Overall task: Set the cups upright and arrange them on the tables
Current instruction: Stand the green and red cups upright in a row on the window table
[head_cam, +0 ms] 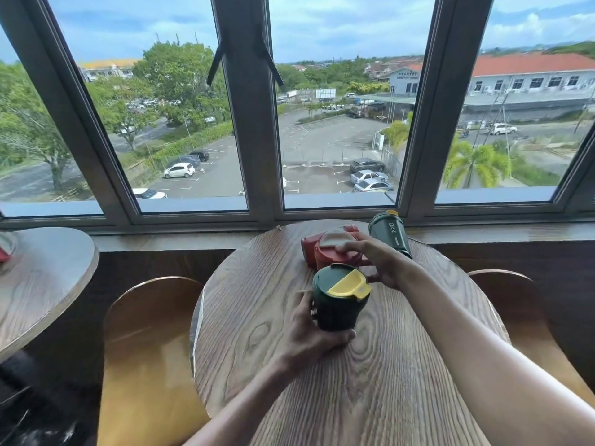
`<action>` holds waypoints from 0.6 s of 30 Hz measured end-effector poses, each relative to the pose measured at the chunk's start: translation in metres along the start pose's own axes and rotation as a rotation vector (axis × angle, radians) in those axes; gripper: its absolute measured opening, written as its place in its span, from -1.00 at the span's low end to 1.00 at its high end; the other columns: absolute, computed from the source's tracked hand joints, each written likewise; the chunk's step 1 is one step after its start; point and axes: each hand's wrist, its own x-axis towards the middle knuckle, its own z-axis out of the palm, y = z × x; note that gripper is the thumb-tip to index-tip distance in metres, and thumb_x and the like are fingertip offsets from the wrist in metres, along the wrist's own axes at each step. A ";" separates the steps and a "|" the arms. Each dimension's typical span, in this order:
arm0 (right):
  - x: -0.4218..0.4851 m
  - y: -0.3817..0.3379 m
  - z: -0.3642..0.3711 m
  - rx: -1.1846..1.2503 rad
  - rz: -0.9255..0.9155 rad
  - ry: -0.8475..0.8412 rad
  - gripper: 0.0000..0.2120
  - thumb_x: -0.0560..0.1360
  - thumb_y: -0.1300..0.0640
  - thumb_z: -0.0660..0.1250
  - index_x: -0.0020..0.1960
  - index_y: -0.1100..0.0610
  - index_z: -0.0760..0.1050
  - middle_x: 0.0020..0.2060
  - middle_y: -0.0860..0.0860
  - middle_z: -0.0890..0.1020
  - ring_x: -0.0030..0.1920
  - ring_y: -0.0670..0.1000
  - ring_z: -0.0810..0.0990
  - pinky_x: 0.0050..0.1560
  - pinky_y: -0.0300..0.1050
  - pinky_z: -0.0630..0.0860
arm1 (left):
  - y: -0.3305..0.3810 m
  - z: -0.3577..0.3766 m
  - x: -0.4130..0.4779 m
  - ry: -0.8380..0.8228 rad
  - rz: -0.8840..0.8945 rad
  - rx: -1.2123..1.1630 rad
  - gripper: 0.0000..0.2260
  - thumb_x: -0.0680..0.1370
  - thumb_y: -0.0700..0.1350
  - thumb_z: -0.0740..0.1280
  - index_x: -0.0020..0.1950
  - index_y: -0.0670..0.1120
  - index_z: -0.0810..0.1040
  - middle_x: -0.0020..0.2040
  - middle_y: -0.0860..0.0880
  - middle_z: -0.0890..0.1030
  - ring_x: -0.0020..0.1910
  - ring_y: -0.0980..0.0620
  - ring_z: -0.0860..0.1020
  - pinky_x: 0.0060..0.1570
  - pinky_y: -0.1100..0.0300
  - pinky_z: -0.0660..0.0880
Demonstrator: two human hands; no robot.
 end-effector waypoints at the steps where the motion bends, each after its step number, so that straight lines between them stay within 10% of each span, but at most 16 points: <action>1: -0.001 0.001 0.000 0.003 0.007 -0.006 -0.59 0.43 0.04 0.41 0.26 -0.09 0.47 0.11 0.04 0.59 0.10 0.07 0.55 -0.16 -0.07 0.49 | 0.001 -0.003 0.000 -0.012 0.000 0.001 -0.27 0.22 -0.12 0.65 0.29 0.06 0.37 0.18 0.10 0.46 0.12 0.23 0.51 0.02 0.44 0.47; 5: -0.001 0.002 0.001 0.015 -0.001 -0.013 -0.56 0.41 0.02 0.43 0.27 -0.08 0.45 0.14 0.05 0.57 0.11 0.08 0.55 -0.13 -0.05 0.48 | 0.003 0.002 -0.012 -0.071 0.054 -0.009 -0.32 0.40 -0.39 0.49 0.36 -0.13 0.18 0.17 0.05 0.45 0.07 0.45 0.51 -0.02 0.50 0.45; 18: 0.002 0.001 0.020 -0.009 -0.087 0.035 -0.60 0.40 0.02 0.42 0.23 -0.02 0.50 0.08 0.08 0.60 -0.05 0.02 0.59 -0.19 -0.12 0.46 | -0.007 -0.003 -0.006 0.069 0.031 0.021 -0.33 0.20 0.01 0.63 0.22 0.19 0.42 0.20 0.08 0.56 0.10 0.20 0.56 0.02 0.35 0.52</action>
